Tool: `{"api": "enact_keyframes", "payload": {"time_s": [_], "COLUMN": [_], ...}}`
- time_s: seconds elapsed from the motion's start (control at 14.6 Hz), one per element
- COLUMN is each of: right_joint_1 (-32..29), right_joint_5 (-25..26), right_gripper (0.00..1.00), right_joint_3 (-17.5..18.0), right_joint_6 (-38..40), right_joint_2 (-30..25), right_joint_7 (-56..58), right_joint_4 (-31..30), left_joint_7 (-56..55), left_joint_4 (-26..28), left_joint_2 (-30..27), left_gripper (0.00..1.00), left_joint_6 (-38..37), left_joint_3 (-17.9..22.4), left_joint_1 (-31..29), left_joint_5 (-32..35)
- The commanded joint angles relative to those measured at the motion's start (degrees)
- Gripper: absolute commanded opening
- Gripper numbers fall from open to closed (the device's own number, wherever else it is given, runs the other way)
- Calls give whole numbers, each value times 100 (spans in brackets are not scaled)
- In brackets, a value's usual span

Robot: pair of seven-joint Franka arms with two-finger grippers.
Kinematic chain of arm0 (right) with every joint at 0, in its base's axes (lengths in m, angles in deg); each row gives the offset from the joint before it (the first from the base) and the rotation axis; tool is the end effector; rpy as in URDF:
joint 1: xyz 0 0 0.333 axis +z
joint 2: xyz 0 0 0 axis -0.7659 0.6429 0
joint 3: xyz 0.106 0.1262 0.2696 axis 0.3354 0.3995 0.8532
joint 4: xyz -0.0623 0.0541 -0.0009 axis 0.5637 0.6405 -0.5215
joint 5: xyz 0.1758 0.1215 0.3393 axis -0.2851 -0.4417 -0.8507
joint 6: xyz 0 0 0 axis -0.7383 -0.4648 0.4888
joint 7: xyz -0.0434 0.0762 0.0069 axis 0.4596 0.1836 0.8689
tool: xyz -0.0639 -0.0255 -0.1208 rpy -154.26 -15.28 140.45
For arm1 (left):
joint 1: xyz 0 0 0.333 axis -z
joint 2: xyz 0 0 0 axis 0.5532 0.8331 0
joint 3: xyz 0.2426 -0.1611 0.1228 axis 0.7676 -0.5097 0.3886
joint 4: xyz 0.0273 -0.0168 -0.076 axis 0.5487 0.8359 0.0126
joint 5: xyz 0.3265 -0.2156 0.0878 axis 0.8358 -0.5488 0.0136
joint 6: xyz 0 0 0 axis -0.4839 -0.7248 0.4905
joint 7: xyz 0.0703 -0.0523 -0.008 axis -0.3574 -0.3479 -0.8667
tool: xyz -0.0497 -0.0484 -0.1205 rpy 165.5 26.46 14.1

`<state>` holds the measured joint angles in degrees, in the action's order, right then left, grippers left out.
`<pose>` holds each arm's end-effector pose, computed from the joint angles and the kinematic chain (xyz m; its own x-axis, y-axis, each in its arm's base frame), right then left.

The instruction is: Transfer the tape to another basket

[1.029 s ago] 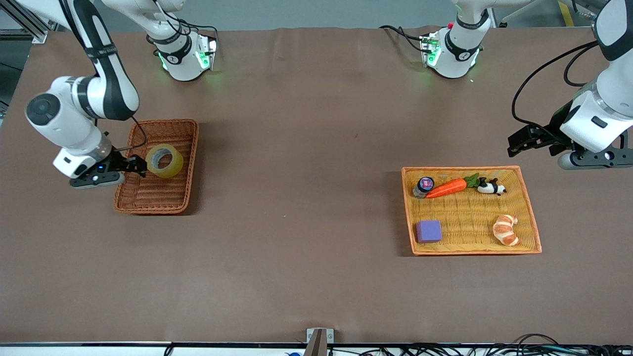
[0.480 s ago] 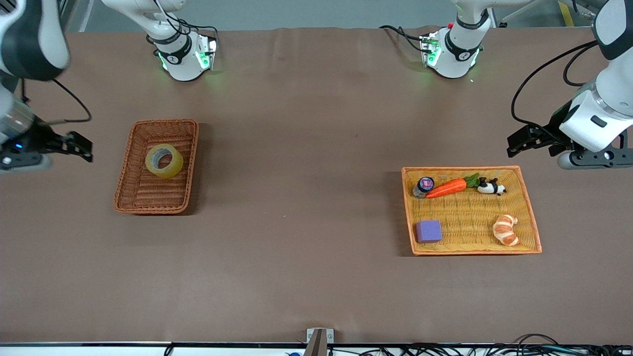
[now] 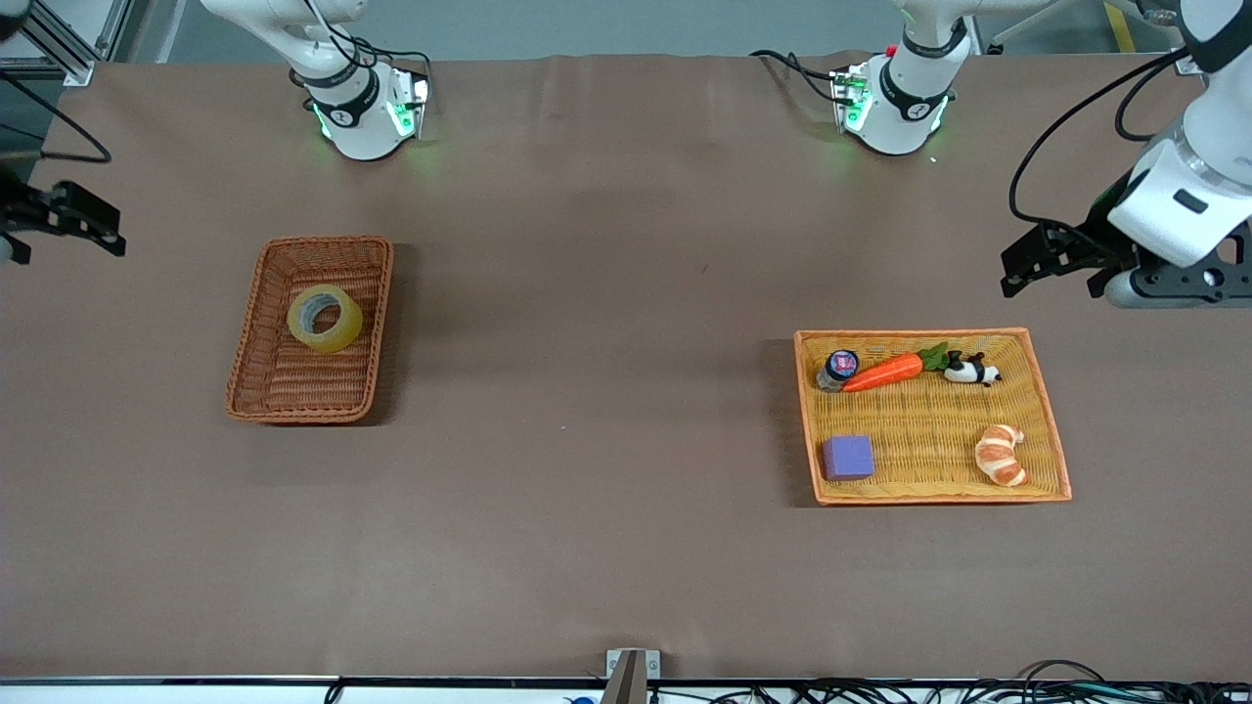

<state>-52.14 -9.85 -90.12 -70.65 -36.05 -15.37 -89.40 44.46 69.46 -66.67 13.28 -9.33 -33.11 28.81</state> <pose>0.5335 -0.0434 0.6084 0.9973 0.0731 -0.0095 0.0737 -0.9944 0.0761 0.5709 -0.0932 0.5852 0.9973 -0.0085 0.0725 -0.0111 -0.9993 0.0346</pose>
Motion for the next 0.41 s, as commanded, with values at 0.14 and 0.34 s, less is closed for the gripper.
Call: {"api": "enact_keyframes", "payload": {"time_s": [0.14,0.34], "right_joint_1": [127,232], "right_joint_5": [-389,-310], "right_gripper": [100,100], "right_joint_3": [-76,-94], "right_joint_6": [177,133], "right_joint_2": [-128,-128], "right_joint_7": [-492,-484], "right_joint_4": [202,255], "left_joint_7": [-34,-34], "left_joint_4": [152,179], "left_joint_2": [-99,-99], "left_gripper": [100,100], "left_joint_6": [-26,-17], "left_joint_3": [-60,-51], "left_joint_1": [-73,-73], "left_joint_5": [68,68]}}
